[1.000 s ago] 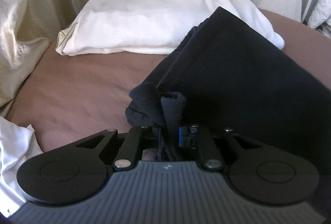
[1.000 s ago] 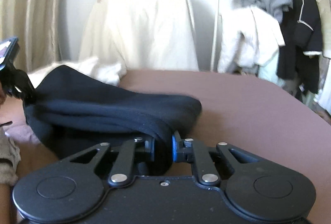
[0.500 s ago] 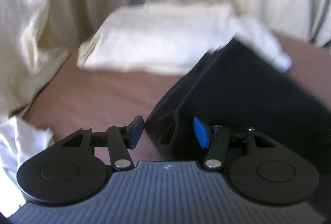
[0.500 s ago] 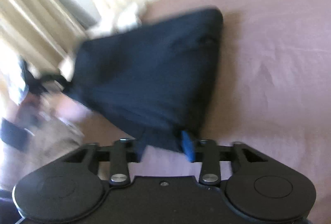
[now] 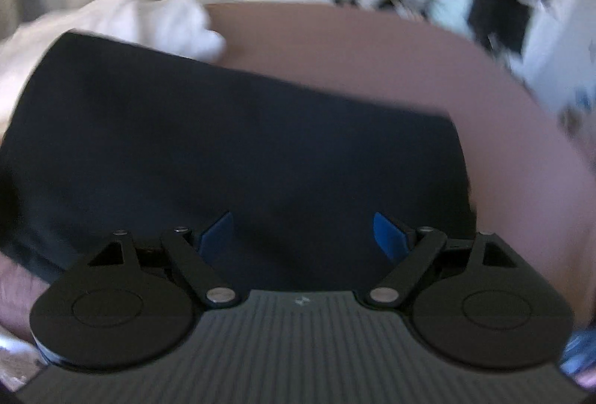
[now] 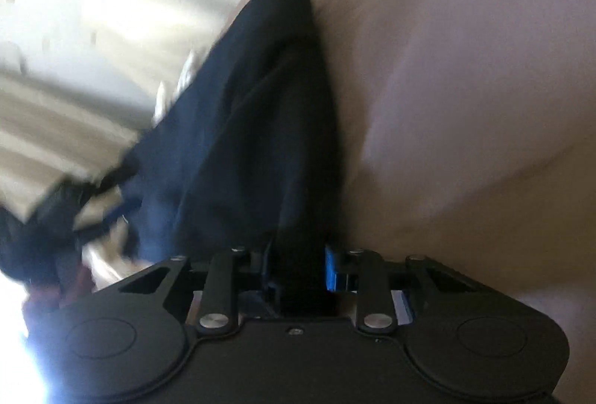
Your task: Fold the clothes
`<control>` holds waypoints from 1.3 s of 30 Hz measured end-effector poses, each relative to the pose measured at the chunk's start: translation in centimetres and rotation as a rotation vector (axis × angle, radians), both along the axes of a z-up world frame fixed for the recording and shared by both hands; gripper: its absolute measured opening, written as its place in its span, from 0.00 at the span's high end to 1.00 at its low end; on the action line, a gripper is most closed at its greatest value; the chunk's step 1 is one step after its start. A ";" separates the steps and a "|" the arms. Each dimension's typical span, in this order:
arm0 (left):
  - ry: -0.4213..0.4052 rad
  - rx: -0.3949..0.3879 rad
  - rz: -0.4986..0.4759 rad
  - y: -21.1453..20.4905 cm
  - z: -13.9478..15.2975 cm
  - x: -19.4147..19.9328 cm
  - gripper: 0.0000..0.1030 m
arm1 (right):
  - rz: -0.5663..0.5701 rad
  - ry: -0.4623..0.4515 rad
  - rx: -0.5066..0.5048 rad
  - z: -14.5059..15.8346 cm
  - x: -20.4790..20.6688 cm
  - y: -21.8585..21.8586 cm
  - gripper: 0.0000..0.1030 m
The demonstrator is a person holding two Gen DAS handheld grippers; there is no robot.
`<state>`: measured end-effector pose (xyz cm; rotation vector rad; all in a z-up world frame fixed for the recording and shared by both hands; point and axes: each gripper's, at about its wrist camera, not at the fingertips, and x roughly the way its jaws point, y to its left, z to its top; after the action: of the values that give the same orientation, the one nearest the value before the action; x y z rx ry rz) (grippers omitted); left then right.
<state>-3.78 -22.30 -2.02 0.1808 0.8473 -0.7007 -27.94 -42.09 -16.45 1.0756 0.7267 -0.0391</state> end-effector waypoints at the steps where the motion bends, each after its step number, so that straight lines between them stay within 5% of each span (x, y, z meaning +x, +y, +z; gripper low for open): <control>1: -0.031 0.039 -0.048 -0.7 -0.4 -1.0 0.20 | 0.021 0.016 0.008 0.3 -0.5 0.1 0.73; 3: -0.086 0.100 -0.144 -2.0 -1.1 -3.1 0.20 | 0.053 0.048 0.037 0.7 -1.4 -0.2 0.74; 8: -0.134 0.076 -0.351 -4.3 -1.8 -7.2 0.20 | 0.128 -0.018 -0.049 6.2 -0.8 -3.8 0.69; 10: -0.155 0.047 -0.399 -5.4 -1.6 -8.4 0.20 | 0.155 -0.059 -0.087 7.9 1.0 -6.2 0.36; 13: -0.138 0.010 -0.427 -7.1 -1.8 -9.9 0.19 | 0.195 -0.121 -0.145 10.3 3.5 -9.8 0.32; 15: -0.123 0.059 -0.410 -8.3 -3.0 -10.4 0.18 | 0.222 -0.154 -0.175 11.6 5.5 -11.9 0.32; 19: -0.142 0.140 -0.381 -9.2 -5.7 -11.2 0.14 | 0.239 -0.054 -0.191 8.0 11.5 -12.5 0.32; 20: -0.150 0.149 -0.379 -9.3 -6.1 -11.4 0.20 | 0.241 -0.052 -0.185 6.7 12.2 -12.1 0.32; 21: -0.150 0.154 -0.392 -9.4 -6.2 -11.5 0.48 | 0.243 -0.050 -0.179 5.5 13.0 -11.7 0.32; 23: -0.159 0.174 -0.403 -9.7 -6.2 -12.0 0.81 | 0.219 -0.089 -0.161 3.5 13.9 -11.3 0.34; 24: -0.172 0.186 -0.404 -9.8 -6.1 -12.4 0.88 | 0.202 -0.121 -0.160 2.8 14.3 -11.3 0.49; 25: -0.183 0.190 -0.400 -9.8 -6.0 -12.8 0.89 | 0.193 -0.150 -0.186 2.8 14.8 -11.3 0.76; 28: -0.188 0.197 -0.395 -9.3 -5.6 -13.7 0.98 | 0.145 -0.245 -0.232 4.9 14.4 -12.0 0.83; 31: -0.197 0.214 -0.390 -9.2 -5.7 -14.7 0.99 | 0.147 -0.292 -0.304 7.2 13.7 -12.0 0.84; 34: -0.230 0.239 -0.374 -9.5 -6.2 -15.4 0.97 | 0.141 -0.213 -0.229 5.1 14.5 -13.5 0.80; 37: -0.337 0.281 -0.418 -9.4 -5.9 -17.3 0.89 | 0.112 -0.169 -0.110 3.1 14.1 -15.1 0.66; 39: -0.435 0.324 -0.437 -9.3 -5.9 -18.2 0.66 | 0.136 -0.172 -0.067 3.1 13.6 -15.8 0.43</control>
<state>-22.03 -31.64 -7.87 0.7991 0.4967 -0.8846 -14.39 -57.85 -13.39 0.9504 0.6370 0.1431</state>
